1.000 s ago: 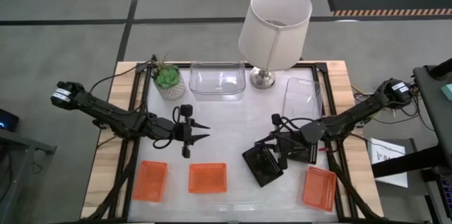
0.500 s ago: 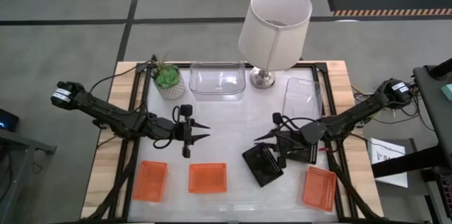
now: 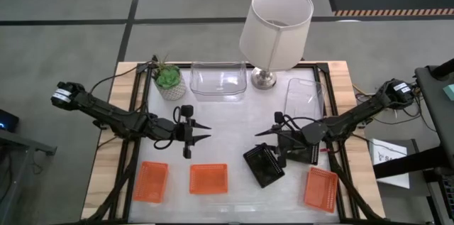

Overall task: Stack baskets by color
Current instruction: Stack the right black bin on the left black bins

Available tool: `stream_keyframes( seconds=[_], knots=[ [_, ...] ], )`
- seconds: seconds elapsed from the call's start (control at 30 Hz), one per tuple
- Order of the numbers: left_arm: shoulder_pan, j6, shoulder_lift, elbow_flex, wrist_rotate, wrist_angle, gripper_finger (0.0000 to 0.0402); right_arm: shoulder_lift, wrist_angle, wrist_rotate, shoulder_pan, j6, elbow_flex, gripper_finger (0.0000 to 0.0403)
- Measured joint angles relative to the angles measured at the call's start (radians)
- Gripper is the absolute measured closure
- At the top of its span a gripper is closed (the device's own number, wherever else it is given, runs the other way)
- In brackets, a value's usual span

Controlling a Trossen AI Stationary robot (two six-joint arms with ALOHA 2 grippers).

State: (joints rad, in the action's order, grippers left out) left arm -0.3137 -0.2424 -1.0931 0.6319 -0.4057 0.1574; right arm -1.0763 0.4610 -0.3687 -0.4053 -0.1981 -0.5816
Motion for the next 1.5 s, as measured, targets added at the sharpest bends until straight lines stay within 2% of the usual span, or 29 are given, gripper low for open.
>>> stream_keyframes(
  seconds=[0.1,0.2,0.5,0.8,0.97,1.1,1.3,1.5],
  knots=[
    [0.0,0.001,0.0,0.0,0.0,0.0,0.0304,0.0,-0.016,-0.001,0.0,0.063,-0.016,0.0249],
    [0.0,0.001,0.0,0.0,0.0,0.0,0.0304,0.001,-0.104,-0.001,-0.001,0.131,-0.06,0.0248],
    [0.0,0.0,0.0,0.0,0.0,0.0,0.0304,-0.047,-0.609,0.015,-0.003,0.415,-0.228,0.0249],
    [0.0,0.0,0.0,0.0,0.0,0.0,0.0304,-0.157,-0.976,0.119,-0.025,0.602,-0.415,0.0269],
    [0.0,0.0,0.0,0.0,0.0,0.0,0.0304,-0.236,-1.195,0.217,-0.07,0.727,-0.515,0.0283],
    [0.0,-0.002,0.0,0.0,0.0,0.0,0.0304,-0.284,-1.311,0.257,-0.149,0.877,-0.523,0.0294],
    [0.0,-0.008,0.0,0.0,0.0,0.0,0.0304,-0.292,-1.328,0.256,-0.249,1.088,-0.445,0.0299],
    [0.0,-0.026,0.0,0.0,0.0,0.0,0.0304,-0.261,-1.372,0.196,-0.312,1.183,-0.363,0.0287]
  ],
)
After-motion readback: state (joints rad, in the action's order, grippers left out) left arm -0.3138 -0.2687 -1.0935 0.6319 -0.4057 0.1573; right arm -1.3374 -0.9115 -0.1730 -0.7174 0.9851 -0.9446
